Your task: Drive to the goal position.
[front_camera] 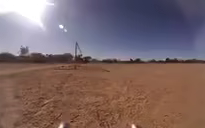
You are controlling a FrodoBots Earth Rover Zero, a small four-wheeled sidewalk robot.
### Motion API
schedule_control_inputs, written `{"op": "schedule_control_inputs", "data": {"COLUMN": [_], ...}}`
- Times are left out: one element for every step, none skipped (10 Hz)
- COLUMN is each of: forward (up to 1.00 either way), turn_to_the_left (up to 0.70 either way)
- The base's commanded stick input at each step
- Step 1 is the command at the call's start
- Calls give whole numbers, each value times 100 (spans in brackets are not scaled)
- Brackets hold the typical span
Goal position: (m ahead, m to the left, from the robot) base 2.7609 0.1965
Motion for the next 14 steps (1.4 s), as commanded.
{"op": "schedule_control_inputs", "data": {"forward": [50,50,50,50,50,50,50,50,50,50,50,50,50,50], "turn_to_the_left": [0,0,0,0,0,0,0,0,0,0,0,0,0,0]}}
